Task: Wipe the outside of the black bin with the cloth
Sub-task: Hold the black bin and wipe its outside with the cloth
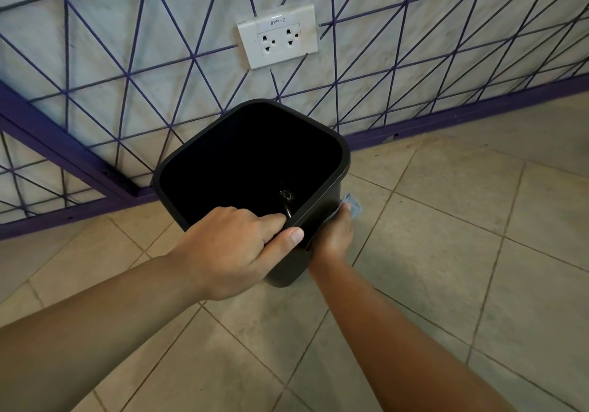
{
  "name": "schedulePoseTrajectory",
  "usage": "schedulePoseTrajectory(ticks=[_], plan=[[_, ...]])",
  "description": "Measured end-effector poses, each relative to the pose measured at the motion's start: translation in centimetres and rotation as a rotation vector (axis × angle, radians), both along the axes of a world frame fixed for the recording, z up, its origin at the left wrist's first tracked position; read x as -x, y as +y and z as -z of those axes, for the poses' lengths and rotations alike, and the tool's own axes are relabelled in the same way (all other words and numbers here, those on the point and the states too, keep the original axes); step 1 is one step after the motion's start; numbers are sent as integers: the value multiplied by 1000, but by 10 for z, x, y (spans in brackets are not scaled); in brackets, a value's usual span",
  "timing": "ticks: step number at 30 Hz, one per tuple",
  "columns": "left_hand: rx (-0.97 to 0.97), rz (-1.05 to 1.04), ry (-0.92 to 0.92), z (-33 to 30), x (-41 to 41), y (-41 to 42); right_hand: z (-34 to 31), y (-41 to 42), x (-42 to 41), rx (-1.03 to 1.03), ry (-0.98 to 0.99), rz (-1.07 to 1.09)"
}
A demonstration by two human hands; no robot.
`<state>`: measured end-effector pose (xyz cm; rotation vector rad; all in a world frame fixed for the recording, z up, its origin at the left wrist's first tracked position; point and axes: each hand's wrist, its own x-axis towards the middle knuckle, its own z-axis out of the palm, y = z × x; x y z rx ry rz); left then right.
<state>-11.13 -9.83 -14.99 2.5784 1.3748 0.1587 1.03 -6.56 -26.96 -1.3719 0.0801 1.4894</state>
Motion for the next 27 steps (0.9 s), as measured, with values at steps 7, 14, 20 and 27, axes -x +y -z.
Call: schedulePoseTrajectory(ticks=[7, 14, 20, 27], plan=[[-40, 36, 14, 0, 0, 1, -2, -1, 1, -39, -41, 28], [-38, 37, 22, 0, -1, 2, -7, -7, 12, -32, -56, 47], [-32, 42, 12, 0, 0, 2, 0, -1, 3, -5, -11, 6], [-53, 67, 20, 0, 1, 3, -1, 5, -4, -19, -25, 21]])
